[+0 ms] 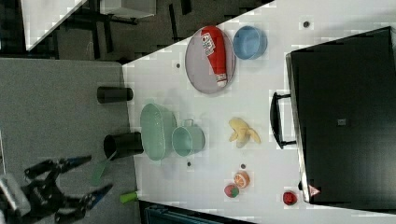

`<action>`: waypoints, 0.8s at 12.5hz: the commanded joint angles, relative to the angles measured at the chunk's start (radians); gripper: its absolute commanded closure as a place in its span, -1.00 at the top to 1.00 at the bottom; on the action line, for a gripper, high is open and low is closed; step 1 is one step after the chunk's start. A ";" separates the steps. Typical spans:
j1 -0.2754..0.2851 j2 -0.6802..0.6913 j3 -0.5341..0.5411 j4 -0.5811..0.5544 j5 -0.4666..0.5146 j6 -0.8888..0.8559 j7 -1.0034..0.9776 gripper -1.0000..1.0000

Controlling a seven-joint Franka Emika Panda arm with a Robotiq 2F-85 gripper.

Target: Pick Banana and place it in mug.

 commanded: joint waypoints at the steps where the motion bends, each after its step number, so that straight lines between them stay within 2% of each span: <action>1: 0.001 0.176 -0.008 -0.206 0.003 0.095 -0.181 1.00; 6: 0.000 0.348 -0.009 -0.358 0.002 0.413 -0.369 1.00; 10: 0.000 0.540 -0.009 -0.389 0.002 0.621 -0.618 1.00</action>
